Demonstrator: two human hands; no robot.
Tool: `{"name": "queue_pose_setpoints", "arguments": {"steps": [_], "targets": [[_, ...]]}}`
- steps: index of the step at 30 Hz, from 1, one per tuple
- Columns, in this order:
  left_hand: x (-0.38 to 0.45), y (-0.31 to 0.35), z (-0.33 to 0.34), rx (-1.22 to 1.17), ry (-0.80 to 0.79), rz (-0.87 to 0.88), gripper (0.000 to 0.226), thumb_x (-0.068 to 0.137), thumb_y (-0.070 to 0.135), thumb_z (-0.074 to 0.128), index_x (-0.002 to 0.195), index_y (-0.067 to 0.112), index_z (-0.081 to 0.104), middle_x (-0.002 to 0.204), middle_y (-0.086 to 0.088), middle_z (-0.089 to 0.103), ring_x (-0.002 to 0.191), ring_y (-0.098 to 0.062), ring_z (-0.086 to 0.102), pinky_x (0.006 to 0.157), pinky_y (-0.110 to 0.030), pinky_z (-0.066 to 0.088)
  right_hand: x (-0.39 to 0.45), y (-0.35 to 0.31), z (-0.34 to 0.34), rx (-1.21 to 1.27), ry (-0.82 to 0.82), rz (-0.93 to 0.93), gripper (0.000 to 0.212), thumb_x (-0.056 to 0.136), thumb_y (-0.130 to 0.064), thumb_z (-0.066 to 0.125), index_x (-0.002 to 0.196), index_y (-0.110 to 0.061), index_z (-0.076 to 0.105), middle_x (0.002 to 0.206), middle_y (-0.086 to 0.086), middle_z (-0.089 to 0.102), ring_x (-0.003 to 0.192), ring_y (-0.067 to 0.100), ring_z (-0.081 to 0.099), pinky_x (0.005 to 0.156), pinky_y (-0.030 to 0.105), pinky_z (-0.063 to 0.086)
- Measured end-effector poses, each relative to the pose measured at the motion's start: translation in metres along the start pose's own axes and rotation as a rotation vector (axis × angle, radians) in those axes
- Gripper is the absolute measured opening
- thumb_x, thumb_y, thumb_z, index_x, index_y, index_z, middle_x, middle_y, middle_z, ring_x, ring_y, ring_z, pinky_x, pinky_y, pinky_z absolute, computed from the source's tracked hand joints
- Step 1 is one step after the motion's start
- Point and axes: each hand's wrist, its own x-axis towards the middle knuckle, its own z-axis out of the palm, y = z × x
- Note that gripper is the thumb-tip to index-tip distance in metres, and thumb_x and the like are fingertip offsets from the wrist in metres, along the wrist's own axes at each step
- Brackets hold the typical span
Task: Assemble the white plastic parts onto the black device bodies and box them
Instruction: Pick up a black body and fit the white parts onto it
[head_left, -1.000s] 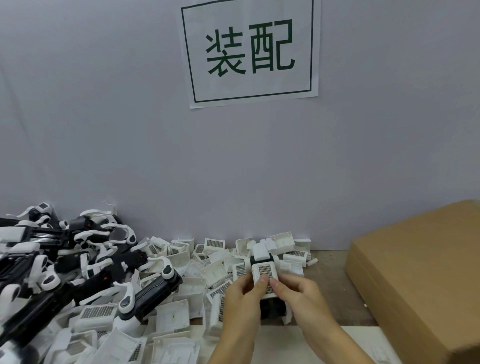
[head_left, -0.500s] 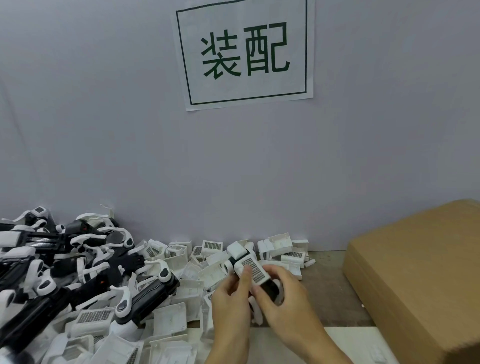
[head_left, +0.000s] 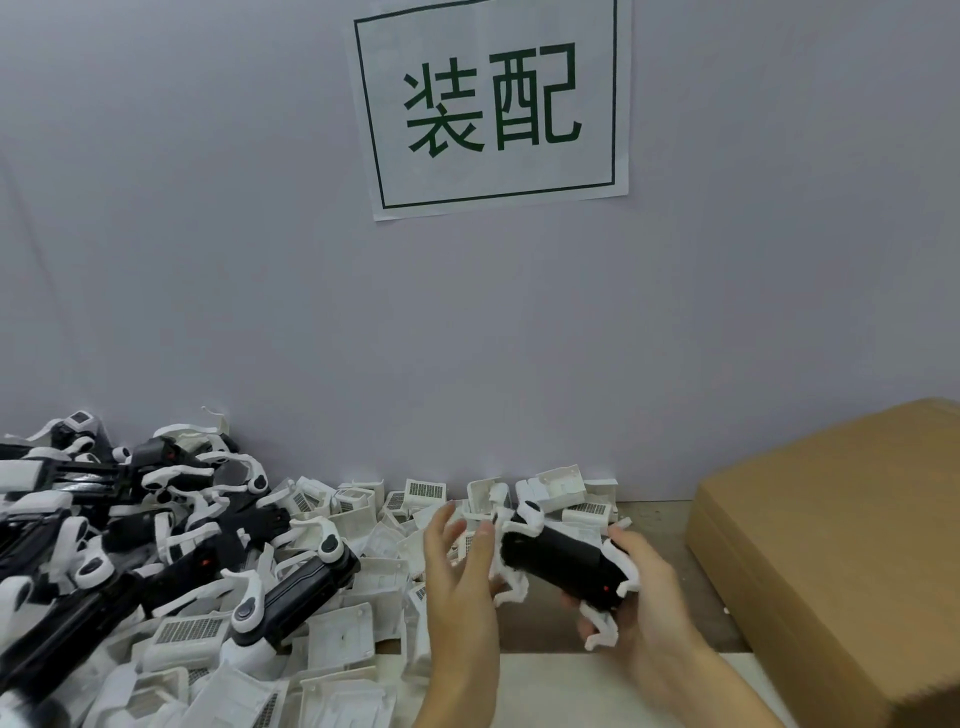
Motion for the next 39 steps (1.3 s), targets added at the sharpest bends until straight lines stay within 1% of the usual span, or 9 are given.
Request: {"name": "queue_pose_setpoints", "arguments": {"steps": [4,8,11,17,22,26,32,36,39], "targets": [[-0.001,0.005,-0.002,-0.056,-0.043,-0.085,0.039,0.096,0.004,0.059,0.098,0.039,0.076,0.123,0.000,0.068,0.122,-0.021,0.058,0.107,-0.046,0.046,-0.002,0.005,0.006,0.035,-0.133,0.077,0.049,0.095,-0.041,0.049,0.105,0.004,0.066,0.068,0.021,0.058,0.048,0.029,0.054,0.041,0.031,0.043],[0.001,0.007,-0.001,-0.086,-0.017,-0.127,0.042,0.095,-0.006,0.057,0.095,0.030,0.078,0.123,-0.008,0.068,0.121,-0.029,0.059,0.109,-0.055,0.044,-0.002,0.006,0.005,0.025,-0.112,0.046,0.050,0.097,-0.042,0.047,0.108,0.003,0.067,0.069,0.018,0.057,0.051,0.029,0.053,0.047,0.033,0.044],[0.004,0.001,-0.002,-0.137,0.007,-0.130,0.036,0.093,-0.009,0.059,0.101,0.022,0.075,0.121,-0.011,0.068,0.117,-0.032,0.061,0.103,-0.053,0.049,-0.002,0.004,0.003,0.021,-0.073,-0.019,0.050,0.095,-0.047,0.050,0.109,-0.002,0.067,0.082,0.019,0.061,0.061,0.031,0.058,0.054,0.034,0.046],[0.001,0.005,-0.007,-0.324,-0.064,-0.221,0.032,0.088,-0.009,0.064,0.113,0.010,0.068,0.095,-0.019,0.076,0.088,-0.032,0.071,0.054,-0.034,0.058,-0.007,-0.002,0.002,-0.059,-0.054,-0.207,0.042,0.080,-0.043,0.060,0.117,-0.024,0.068,0.114,0.018,0.068,0.077,0.031,0.074,0.063,0.037,0.055],[-0.001,0.005,-0.004,-0.259,-0.004,-0.185,0.028,0.075,0.004,0.078,0.101,0.003,0.067,0.088,-0.018,0.075,0.077,-0.030,0.075,0.057,-0.038,0.060,-0.009,-0.001,0.001,-0.048,0.028,-0.174,0.062,0.098,-0.065,0.029,0.108,-0.023,0.074,0.095,0.017,0.076,0.063,0.031,0.069,0.050,0.028,0.039],[0.002,0.003,-0.004,-0.249,0.030,-0.191,0.027,0.077,0.007,0.079,0.101,0.003,0.067,0.081,-0.013,0.076,0.074,-0.027,0.075,0.056,-0.036,0.060,-0.006,0.000,0.003,-0.109,0.030,-0.147,0.061,0.097,-0.060,0.040,0.111,-0.009,0.071,0.074,0.015,0.071,0.061,0.027,0.067,0.047,0.027,0.036],[0.009,-0.003,-0.005,-0.310,0.088,-0.243,0.019,0.090,0.001,0.068,0.107,0.008,0.068,0.094,-0.014,0.074,0.094,-0.033,0.071,0.055,-0.035,0.059,-0.008,-0.002,0.002,-0.014,-0.025,-0.183,0.048,0.095,-0.057,0.045,0.109,-0.021,0.074,0.104,0.017,0.073,0.084,0.035,0.070,0.050,0.035,0.052],[0.012,-0.005,-0.007,-0.288,0.145,-0.215,0.022,0.088,-0.003,0.070,0.106,0.008,0.064,0.107,-0.021,0.069,0.090,-0.035,0.072,0.055,-0.035,0.060,-0.002,0.002,0.001,-0.249,0.145,-0.316,0.022,0.105,-0.025,0.046,0.114,-0.036,0.063,0.117,0.002,0.066,0.104,0.019,0.063,0.077,0.036,0.050],[0.014,-0.006,-0.006,-0.242,0.235,-0.208,0.026,0.082,0.012,0.080,0.091,0.004,0.057,0.098,-0.022,0.067,0.090,-0.036,0.069,0.056,-0.036,0.061,-0.002,0.007,0.002,-0.570,0.176,-0.497,0.063,0.090,0.010,0.047,0.119,-0.045,0.056,0.126,-0.011,0.059,0.111,0.005,0.057,0.080,0.026,0.047]]}}
